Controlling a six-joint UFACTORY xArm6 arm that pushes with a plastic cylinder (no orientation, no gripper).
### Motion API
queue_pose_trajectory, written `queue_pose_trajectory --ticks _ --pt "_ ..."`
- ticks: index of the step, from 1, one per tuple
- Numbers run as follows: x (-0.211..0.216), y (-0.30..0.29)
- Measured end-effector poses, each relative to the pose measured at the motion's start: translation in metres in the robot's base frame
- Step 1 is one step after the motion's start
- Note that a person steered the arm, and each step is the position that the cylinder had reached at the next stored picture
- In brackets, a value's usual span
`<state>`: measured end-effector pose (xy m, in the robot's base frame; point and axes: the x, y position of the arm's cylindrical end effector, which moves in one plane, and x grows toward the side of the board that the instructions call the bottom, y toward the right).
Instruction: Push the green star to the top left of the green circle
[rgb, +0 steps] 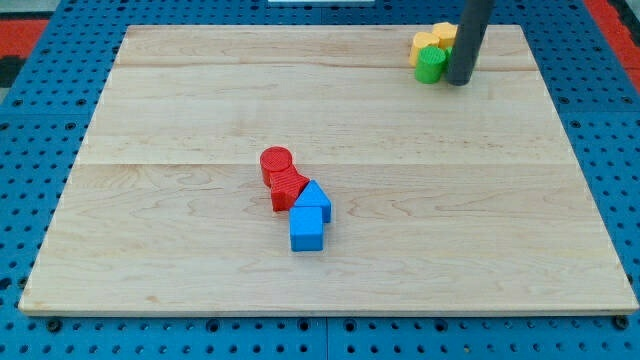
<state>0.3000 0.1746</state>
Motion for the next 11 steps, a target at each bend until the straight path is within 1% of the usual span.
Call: queue_pose_trajectory --ticks 1,2,3,4,6,7,8,9,10,11 --pt "0.000 0.002" --pt "0.013 0.009" --pt "0.016 0.078" --pt "-0.021 0.090" --pt "-0.026 -0.043" --pt "-0.018 -0.084" --pt "-0.001 -0.101" --pt "-0.011 -0.068" --pt "-0.046 -0.051" --pt "-0.056 -0.048"
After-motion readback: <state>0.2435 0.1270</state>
